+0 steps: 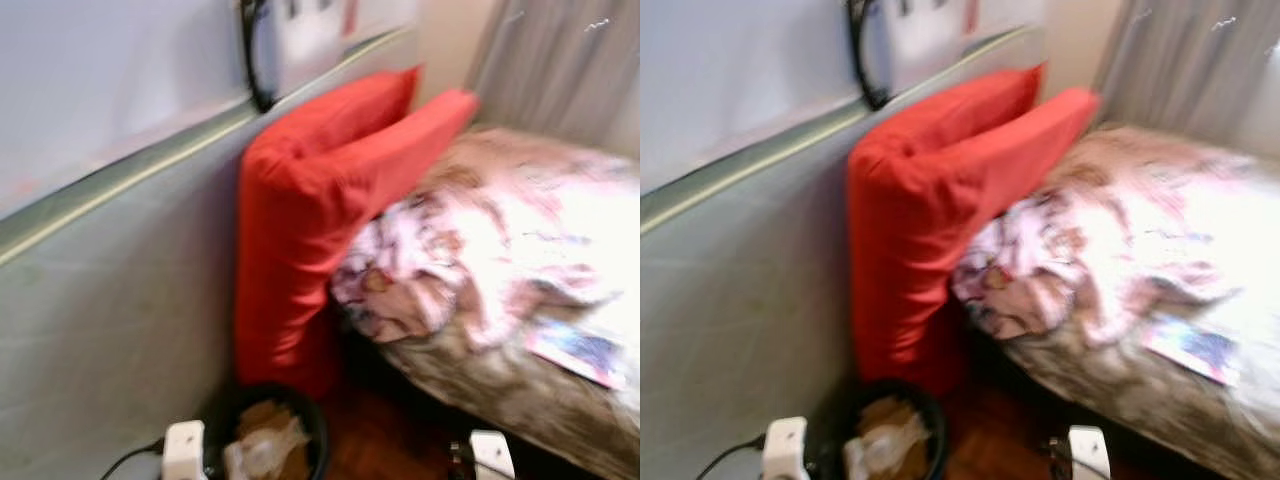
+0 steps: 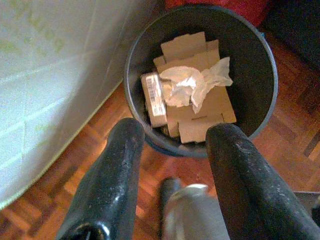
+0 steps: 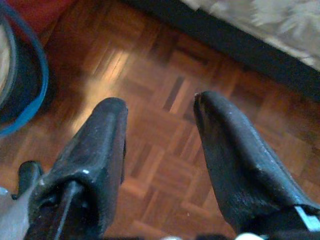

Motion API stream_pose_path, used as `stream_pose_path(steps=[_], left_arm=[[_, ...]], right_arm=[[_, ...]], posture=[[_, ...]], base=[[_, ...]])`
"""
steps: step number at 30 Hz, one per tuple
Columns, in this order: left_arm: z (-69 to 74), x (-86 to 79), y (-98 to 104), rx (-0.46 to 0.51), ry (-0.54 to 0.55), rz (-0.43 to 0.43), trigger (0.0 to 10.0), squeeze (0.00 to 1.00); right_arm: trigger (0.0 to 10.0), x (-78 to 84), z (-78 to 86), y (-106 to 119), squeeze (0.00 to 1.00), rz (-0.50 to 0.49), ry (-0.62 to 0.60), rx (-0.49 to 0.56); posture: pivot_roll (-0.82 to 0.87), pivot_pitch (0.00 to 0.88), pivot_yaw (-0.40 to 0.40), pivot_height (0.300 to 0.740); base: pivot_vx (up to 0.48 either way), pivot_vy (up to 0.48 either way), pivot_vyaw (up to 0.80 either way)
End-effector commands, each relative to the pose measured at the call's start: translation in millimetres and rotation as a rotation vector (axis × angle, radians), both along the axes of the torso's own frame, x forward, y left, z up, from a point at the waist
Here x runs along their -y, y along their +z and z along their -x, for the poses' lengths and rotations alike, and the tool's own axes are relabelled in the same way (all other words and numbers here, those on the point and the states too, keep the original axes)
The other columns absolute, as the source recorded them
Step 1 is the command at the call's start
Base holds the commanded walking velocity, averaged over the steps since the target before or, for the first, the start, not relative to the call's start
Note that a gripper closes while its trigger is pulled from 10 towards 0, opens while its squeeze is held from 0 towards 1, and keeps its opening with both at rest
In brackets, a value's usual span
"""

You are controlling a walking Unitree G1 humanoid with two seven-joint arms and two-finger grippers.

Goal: Clean up the room

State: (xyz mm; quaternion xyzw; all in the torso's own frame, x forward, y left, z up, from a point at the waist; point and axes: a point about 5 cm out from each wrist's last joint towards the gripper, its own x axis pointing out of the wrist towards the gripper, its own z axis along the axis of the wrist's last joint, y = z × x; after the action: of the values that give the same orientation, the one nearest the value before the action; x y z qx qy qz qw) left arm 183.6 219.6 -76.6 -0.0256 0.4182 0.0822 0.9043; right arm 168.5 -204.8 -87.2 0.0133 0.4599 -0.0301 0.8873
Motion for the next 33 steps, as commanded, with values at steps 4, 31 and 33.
stream_pose_path(steps=[4,31,33], left_arm=[[5.8,-4.0,-2.3,-0.026,0.000,-0.009,10.0,0.00],[0.3,-6.9,1.3,-0.016,-0.054,-0.042,10.0,0.00],[0.2,-5.5,1.0,-0.016,-0.054,-0.039,10.0,0.00]], right_arm=[[10.0,-5.9,0.9,-1.1,0.00,-0.024,-0.003,0.006],[10.0,-32.0,-9.3,0.8,0.00,-0.052,-0.013,0.054],[10.0,-30.0,-8.5,0.6,0.00,-0.046,-0.012,0.053]], posture=[[0.07,0.000,-0.021,0.740],[0.05,0.002,0.020,0.740],[0.05,0.003,0.016,0.740]], base=[[0.000,0.000,-0.37],[0.000,-0.220,0.00],[0.000,-0.337,0.00]])
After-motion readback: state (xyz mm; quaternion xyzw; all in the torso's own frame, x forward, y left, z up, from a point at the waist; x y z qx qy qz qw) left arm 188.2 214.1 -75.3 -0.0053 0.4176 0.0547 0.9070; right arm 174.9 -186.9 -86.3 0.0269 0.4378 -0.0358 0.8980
